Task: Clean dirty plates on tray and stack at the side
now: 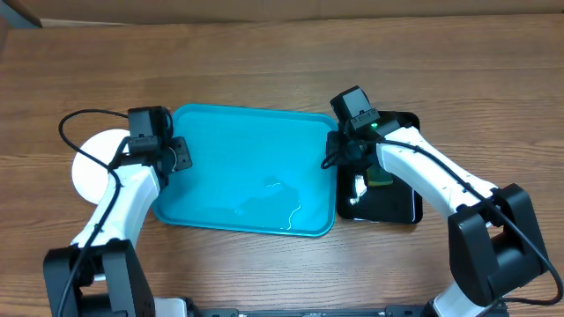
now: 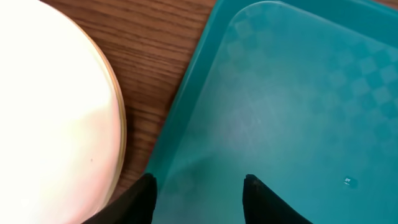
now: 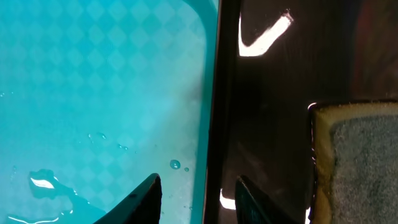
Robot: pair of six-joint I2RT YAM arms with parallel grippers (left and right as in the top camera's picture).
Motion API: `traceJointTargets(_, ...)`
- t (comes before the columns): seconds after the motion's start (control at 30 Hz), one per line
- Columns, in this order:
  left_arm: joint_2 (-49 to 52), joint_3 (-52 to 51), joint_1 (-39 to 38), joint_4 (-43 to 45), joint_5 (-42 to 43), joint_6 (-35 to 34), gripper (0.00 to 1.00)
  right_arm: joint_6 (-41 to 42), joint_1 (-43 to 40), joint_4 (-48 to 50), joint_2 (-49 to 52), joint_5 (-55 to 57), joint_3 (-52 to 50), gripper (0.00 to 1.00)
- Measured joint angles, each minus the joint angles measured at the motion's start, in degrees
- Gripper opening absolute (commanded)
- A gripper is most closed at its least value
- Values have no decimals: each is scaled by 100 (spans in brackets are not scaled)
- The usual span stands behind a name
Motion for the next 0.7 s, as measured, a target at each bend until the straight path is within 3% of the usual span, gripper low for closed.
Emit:
traceJointTargets(0.43, 557, 24, 457, 743, 752, 319, 43, 0, 0, -81, 0, -26, 0, 40)
traceJointTargets(0.7, 907, 597, 457, 527, 1016, 562, 41, 0, 0, -120, 0, -42, 0, 41)
